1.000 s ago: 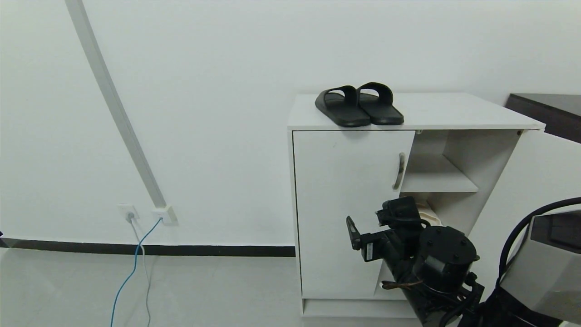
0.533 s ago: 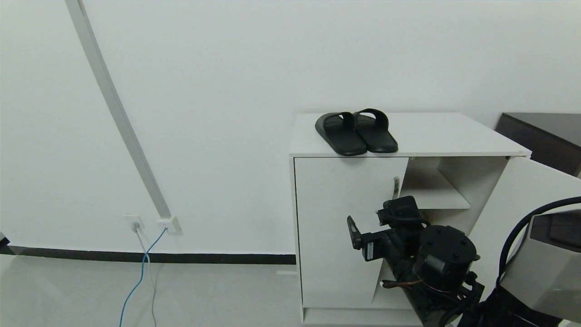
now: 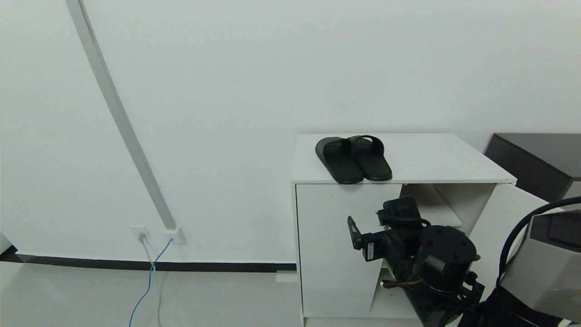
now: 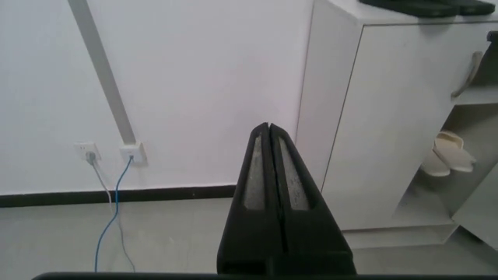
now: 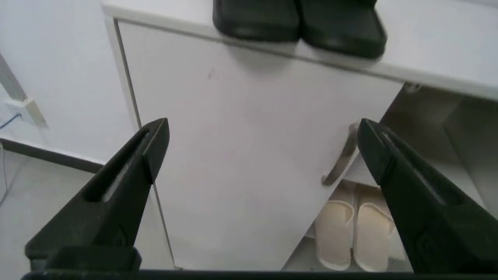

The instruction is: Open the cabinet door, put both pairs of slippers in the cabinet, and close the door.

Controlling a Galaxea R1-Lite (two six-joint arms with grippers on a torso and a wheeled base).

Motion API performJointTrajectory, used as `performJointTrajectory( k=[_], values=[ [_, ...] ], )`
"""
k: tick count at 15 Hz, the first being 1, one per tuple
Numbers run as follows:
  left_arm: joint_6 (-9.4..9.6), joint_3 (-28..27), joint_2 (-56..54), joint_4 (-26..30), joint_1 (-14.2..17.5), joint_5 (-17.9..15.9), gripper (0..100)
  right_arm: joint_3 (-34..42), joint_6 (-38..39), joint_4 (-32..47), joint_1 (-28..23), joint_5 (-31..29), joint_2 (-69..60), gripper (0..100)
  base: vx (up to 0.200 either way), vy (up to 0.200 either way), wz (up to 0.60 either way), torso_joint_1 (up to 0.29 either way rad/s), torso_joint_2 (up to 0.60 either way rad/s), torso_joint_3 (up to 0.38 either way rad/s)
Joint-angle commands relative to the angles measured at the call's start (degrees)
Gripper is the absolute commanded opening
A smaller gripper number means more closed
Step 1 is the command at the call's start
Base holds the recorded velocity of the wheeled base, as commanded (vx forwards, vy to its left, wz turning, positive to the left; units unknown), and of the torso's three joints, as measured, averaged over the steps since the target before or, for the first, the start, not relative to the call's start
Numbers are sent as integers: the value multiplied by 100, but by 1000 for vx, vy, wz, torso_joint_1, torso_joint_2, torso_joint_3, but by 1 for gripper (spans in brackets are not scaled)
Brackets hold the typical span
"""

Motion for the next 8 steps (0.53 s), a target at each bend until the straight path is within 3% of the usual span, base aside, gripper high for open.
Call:
performJointTrajectory(
  k=[1, 6, 8],
  values=[
    [-1, -1, 9, 0, 1, 0, 0, 13, 8, -8, 1, 21, 8, 100, 0, 0, 0, 242, -559, -325],
    [-27, 7, 0, 0, 1, 9, 0, -22, -80, -8, -34, 48, 78, 100, 0, 0, 0, 257, -579, -329],
    [-27, 7, 9, 0, 1, 9, 0, -127, -186, 18, -25, 39, -80, 100, 0, 0, 0, 168, -386, -198]
  ],
)
